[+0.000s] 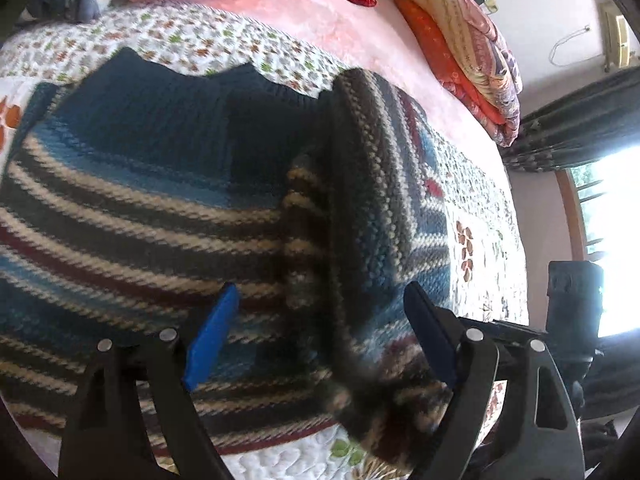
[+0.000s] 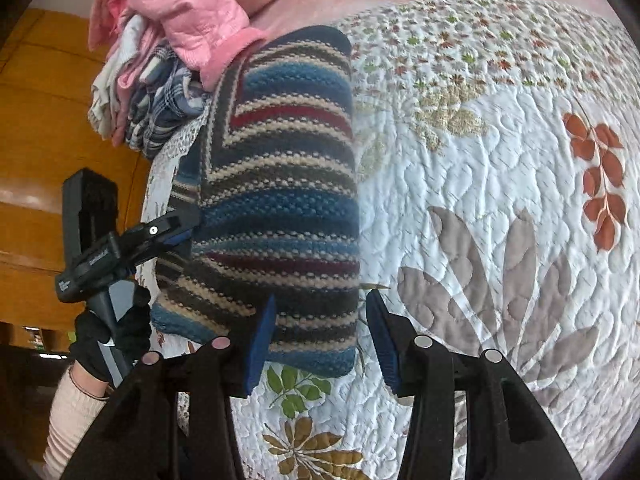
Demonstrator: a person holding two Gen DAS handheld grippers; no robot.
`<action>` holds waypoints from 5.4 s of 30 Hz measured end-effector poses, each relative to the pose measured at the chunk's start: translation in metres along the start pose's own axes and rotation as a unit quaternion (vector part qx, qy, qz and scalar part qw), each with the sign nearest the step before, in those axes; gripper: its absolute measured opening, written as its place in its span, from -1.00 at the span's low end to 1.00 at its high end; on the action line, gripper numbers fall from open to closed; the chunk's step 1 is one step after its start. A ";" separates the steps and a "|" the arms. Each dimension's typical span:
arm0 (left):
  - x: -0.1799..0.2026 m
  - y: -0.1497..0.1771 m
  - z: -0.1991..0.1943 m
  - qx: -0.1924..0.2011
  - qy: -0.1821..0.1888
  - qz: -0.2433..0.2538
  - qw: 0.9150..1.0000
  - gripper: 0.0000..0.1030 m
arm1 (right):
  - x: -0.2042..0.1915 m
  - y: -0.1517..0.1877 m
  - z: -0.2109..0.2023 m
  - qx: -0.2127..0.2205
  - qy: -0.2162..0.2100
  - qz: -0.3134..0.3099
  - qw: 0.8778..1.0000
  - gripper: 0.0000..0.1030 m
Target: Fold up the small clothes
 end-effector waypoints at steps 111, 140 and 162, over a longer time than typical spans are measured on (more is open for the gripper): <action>-0.170 0.085 -0.137 -0.030 -0.176 -0.035 0.983 -0.73 | -0.122 0.048 0.133 -0.074 0.008 -0.117 0.990 -0.03; -0.153 0.041 -0.222 0.101 -0.097 -0.044 0.989 0.20 | -0.111 0.029 0.101 -0.075 -0.002 -0.092 0.993 0.41; -0.189 -0.042 -0.130 0.099 -0.061 -0.108 0.987 -0.81 | -0.102 0.031 0.104 -0.071 0.001 -0.106 0.992 0.41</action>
Point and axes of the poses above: each gripper's, at about its wrist camera, not at the fingertips, and z roughly the way its jaws point, x to its right, y to its underside, the point moved 3 cm from there along z, roughly the way its jaws point, and after that the axes turned 6 degrees about z, right-handed, at the moved point
